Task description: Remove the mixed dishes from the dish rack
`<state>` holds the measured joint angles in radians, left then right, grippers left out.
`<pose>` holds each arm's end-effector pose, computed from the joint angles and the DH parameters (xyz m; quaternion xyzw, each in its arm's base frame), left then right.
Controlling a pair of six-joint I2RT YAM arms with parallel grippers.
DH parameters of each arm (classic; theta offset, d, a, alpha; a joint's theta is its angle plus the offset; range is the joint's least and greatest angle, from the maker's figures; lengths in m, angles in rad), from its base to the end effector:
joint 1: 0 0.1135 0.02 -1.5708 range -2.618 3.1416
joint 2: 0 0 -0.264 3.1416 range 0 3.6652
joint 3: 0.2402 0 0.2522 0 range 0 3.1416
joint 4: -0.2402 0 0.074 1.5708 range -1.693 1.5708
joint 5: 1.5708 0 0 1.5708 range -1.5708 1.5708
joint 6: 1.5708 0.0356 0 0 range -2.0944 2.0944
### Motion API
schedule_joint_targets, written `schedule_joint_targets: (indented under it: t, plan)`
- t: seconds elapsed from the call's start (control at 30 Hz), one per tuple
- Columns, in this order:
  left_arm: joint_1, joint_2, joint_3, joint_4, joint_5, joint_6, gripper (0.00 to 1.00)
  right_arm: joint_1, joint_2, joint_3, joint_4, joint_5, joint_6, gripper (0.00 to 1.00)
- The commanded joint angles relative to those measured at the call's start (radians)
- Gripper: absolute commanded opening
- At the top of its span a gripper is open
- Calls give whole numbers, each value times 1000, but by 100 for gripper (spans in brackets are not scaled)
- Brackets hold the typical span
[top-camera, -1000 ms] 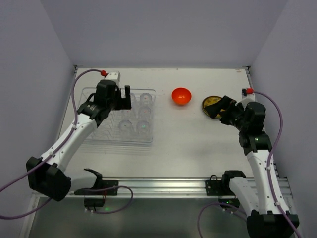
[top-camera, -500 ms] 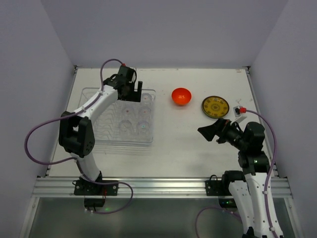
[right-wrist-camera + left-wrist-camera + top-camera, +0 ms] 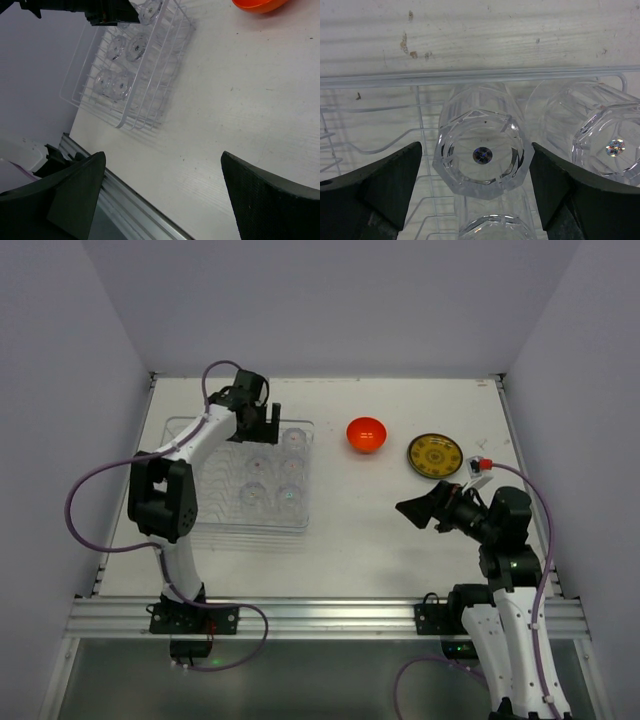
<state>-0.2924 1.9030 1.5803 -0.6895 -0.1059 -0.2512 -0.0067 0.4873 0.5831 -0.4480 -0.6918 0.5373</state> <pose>0.3989 -0.1161 0.2495 0.0052 0.9600 -0.0249 0.2788 0.1202 0.0219 0.2853 0.0204 0.7952 0.4095 0.4467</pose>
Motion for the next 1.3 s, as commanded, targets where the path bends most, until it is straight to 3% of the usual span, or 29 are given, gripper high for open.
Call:
schedule_joint_targets:
  t: [0.0,0.37,0.47,0.67,1.27]
  plan:
    - [9,22,41,10,55,13,88,-1,13,-5,35,-31,16,99]
    - [9,22,47,16,55,1,64,-1,11,-16,51,-48,26,99]
    - [9,1,43,7,26,-8,47,-1,11,-17,49,-46,26,99]
    - [7,-54,60,5,20,-14,1,-1,10,-14,55,-43,35,99]
    - [-7,-317,44,65,11,-80,0,-1,2,-2,63,44,79,99]
